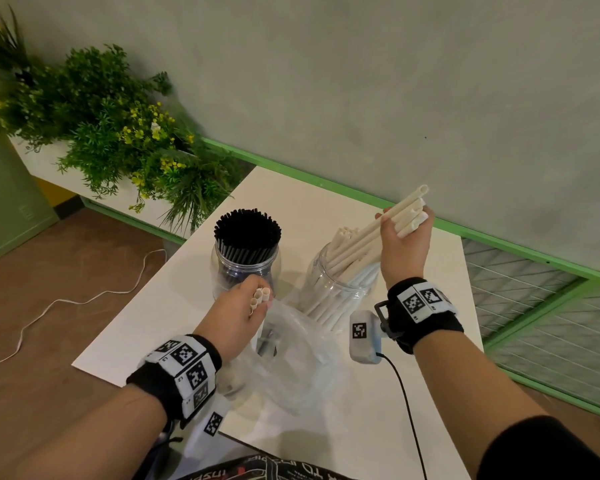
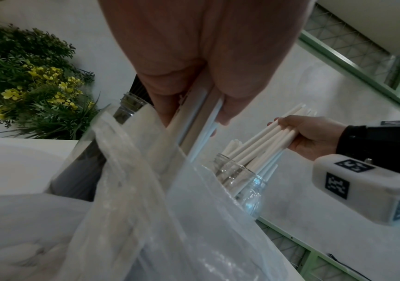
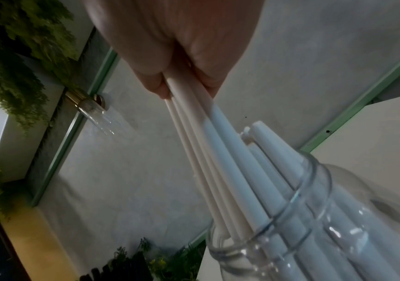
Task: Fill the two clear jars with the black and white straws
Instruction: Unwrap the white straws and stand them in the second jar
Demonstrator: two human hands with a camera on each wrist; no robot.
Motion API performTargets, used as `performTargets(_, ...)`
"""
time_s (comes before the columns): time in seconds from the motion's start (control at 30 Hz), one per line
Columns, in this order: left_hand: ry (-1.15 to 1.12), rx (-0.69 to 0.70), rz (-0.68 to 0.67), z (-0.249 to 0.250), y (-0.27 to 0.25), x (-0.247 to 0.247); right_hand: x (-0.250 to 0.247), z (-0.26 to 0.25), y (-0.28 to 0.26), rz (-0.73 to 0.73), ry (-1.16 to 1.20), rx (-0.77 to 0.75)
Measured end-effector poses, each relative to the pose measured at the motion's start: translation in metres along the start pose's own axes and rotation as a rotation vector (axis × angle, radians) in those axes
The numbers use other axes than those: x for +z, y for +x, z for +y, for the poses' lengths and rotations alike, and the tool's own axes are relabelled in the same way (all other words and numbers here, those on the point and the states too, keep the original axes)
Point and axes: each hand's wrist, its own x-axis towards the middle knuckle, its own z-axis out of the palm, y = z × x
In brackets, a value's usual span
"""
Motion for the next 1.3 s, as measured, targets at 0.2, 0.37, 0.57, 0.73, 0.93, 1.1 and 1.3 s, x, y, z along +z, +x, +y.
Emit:
performTargets(0.2,0.005,-0.004,-0.008,0.002,0.001,0.002,0.009,0.017,-0.002,-0.102,-0.170,0.018)
performTargets(0.37,0.010,-0.005,-0.012,0.002,0.002,0.002,-0.007,0.035,-0.001,-0.237,-0.294,-0.071)
performTargets(0.57,0.006,-0.001,-0.011,0.001,0.003,0.002,-0.034,0.054,-0.010,-0.487,-0.655,-0.396)
performTargets(0.73,0.011,-0.003,-0.005,0.000,0.004,0.002,-0.029,0.055,-0.020,-0.554,-0.692,-0.450)
performTargets(0.93,0.016,-0.010,-0.007,0.000,0.004,0.002,-0.015,0.062,-0.007,-0.510,-0.751,-0.569)
performTargets(1.1,0.017,-0.002,-0.002,0.000,0.003,0.001,-0.010,0.064,0.008,-0.778,-1.053,-0.588)
performTargets(1.3,0.017,0.002,-0.003,0.000,0.003,0.001,-0.011,0.064,0.029,-0.709,-1.109,-0.559)
